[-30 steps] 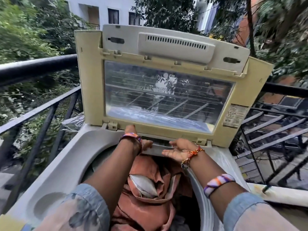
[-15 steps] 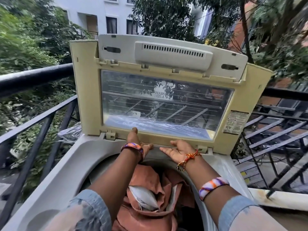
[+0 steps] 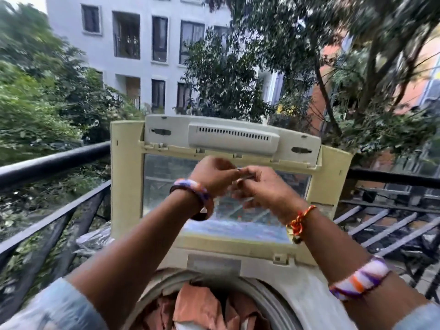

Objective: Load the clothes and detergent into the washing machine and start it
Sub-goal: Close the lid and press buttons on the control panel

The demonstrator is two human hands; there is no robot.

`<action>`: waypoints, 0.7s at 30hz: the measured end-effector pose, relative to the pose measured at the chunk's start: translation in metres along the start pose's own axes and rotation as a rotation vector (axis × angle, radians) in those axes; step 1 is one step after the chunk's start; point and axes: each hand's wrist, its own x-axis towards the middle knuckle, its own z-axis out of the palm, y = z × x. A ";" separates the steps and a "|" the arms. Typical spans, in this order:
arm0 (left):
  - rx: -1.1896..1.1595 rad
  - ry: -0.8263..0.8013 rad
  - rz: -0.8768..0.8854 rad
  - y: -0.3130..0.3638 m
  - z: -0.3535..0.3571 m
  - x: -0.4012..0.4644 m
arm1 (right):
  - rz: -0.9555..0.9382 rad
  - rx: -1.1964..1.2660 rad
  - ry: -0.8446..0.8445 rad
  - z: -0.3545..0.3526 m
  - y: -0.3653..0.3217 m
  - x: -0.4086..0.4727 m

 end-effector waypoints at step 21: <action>1.100 -0.015 0.169 0.077 -0.024 0.124 | -0.045 -1.275 0.186 -0.088 -0.069 0.091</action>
